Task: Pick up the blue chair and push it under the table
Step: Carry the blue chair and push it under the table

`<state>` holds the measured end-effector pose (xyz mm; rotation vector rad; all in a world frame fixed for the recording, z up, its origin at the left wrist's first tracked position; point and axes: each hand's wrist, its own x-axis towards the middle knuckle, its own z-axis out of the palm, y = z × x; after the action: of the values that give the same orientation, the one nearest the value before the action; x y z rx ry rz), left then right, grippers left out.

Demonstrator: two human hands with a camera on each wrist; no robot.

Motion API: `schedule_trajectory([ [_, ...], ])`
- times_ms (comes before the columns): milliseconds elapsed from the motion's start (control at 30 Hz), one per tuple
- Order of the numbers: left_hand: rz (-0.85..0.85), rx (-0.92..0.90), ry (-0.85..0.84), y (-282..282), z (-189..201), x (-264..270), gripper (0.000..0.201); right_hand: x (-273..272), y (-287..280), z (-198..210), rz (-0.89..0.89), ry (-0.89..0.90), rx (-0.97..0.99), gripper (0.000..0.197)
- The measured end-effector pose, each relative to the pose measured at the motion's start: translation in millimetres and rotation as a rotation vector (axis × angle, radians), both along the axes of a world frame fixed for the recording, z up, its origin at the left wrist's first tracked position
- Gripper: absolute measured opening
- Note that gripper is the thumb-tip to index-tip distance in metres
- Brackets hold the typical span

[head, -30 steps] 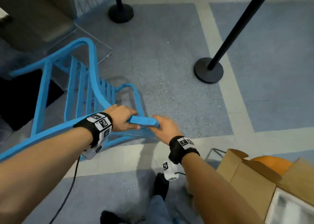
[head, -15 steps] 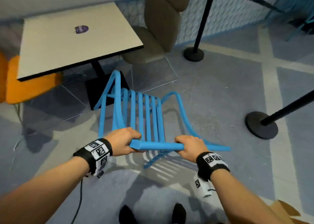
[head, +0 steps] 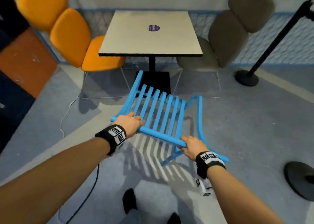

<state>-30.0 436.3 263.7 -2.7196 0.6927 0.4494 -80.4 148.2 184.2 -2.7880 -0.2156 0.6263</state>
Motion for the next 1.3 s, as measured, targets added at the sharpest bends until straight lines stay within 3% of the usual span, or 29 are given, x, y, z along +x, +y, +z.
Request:
schedule_trajectory([
  [433,0.217,-0.02,0.096,111,-64,-63,0.038,-40,88,-2,0.253,-0.086,-0.162,0.024],
  [567,0.321,-0.048,0.165,123,-90,-98,0.034,-51,88,-7,0.333,-0.048,-0.174,0.021],
  [667,0.369,-0.07,0.117,122,-92,-111,0.033,-51,69,-8,0.298,-0.005,-0.148,0.022],
  [767,0.456,-0.168,0.106,117,-86,-110,0.053,-47,37,-5,0.177,0.065,-0.195,0.037],
  [967,0.416,-0.283,0.246,85,-81,-122,0.091,-63,11,-2,0.169,0.091,-0.212,0.026],
  [1067,0.362,-0.289,0.203,85,-88,-139,0.094,-87,7,-9,0.156,0.099,-0.181,0.027],
  [1133,0.352,-0.294,0.206,82,-90,-151,0.088,-104,-3,-15,0.122,0.091,-0.177,0.033],
  [1300,0.383,-0.305,0.136,65,-90,-168,0.083,-118,-18,-17,0.148,-0.038,-0.153,0.077],
])
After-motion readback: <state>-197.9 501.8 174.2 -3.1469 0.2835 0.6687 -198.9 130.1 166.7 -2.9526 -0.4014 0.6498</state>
